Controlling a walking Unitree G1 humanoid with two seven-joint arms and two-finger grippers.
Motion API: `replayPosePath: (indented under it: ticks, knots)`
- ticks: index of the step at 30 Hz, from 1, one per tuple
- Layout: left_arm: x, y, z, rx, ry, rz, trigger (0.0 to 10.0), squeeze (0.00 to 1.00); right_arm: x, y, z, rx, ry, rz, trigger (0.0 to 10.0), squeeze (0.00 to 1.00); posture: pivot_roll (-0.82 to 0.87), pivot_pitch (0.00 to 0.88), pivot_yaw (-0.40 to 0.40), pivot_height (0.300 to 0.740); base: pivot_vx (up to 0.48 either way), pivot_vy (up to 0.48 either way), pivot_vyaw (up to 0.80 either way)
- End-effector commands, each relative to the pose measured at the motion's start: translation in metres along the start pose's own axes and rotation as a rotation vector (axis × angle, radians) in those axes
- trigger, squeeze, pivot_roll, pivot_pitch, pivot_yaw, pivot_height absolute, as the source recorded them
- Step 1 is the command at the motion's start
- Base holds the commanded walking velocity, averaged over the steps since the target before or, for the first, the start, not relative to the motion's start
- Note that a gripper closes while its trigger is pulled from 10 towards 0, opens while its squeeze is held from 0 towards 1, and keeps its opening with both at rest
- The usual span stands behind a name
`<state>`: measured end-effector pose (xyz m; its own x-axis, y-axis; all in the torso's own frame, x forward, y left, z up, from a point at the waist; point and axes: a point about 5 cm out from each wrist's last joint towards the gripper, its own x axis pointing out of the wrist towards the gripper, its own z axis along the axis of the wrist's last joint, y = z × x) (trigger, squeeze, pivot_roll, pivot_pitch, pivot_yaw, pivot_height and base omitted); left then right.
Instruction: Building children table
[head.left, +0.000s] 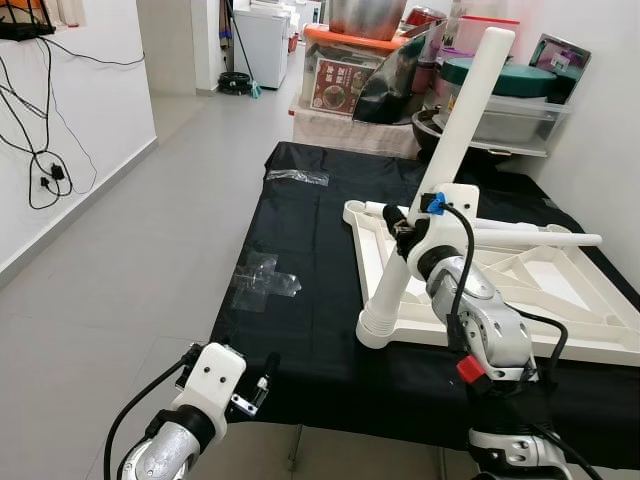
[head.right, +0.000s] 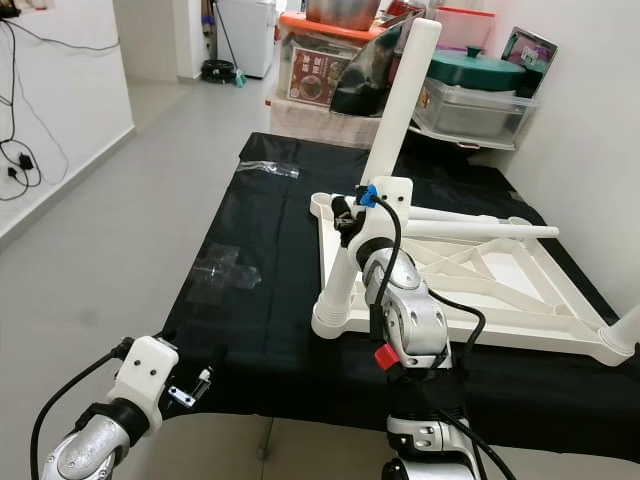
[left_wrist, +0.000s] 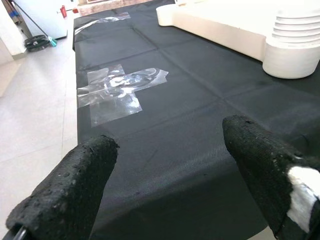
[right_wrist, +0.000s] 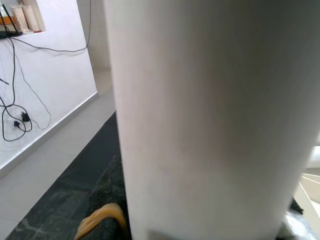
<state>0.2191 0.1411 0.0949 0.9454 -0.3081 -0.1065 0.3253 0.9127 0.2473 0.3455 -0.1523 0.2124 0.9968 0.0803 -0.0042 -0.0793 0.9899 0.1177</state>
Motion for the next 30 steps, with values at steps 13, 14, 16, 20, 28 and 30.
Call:
replayPosePath:
  ticks: [13, 14, 16, 20, 28, 30]
  knots:
    - [0.0009, -0.0021, -0.0037, -0.001, 0.010, -0.015, 10.0, 0.00, -0.0003, -0.0075, -0.0074, 0.003, 0.045, -0.046, 10.0, 0.00, 0.06, 0.000, -0.110, 0.740, 0.000, 0.000, 0.00]
    - [0.0009, -0.0021, -0.0038, -0.002, 0.010, -0.015, 10.0, 0.00, -0.0003, -0.0075, -0.0073, 0.002, 0.045, -0.046, 10.0, 0.00, 0.06, 0.000, -0.110, 0.740, 0.000, 0.000, 0.00]
    - [0.0010, -0.0021, -0.0037, -0.002, 0.010, -0.015, 10.0, 0.00, -0.0004, -0.0076, -0.0071, 0.001, 0.045, -0.047, 10.0, 0.00, 0.06, 0.000, -0.110, 0.740, 0.000, 0.000, 0.00]
    - [0.0010, -0.0021, -0.0038, -0.003, 0.010, -0.016, 10.0, 0.00, -0.0009, -0.0078, -0.0076, -0.001, 0.046, -0.047, 10.0, 0.00, 0.05, 0.000, -0.109, 0.740, 0.000, 0.000, 0.00]
    - [0.0012, -0.0022, -0.0039, -0.003, 0.010, -0.017, 10.0, 0.00, -0.0013, -0.0077, -0.0082, -0.004, 0.047, -0.047, 10.0, 0.00, 0.05, 0.000, -0.108, 0.740, 0.000, 0.000, 0.00]
    - [0.0014, -0.0021, -0.0041, -0.003, 0.010, -0.017, 10.0, 0.00, -0.0013, -0.0074, -0.0079, -0.005, 0.044, -0.045, 10.0, 0.00, 0.05, 0.000, -0.109, 0.740, 0.000, 0.000, 0.00]
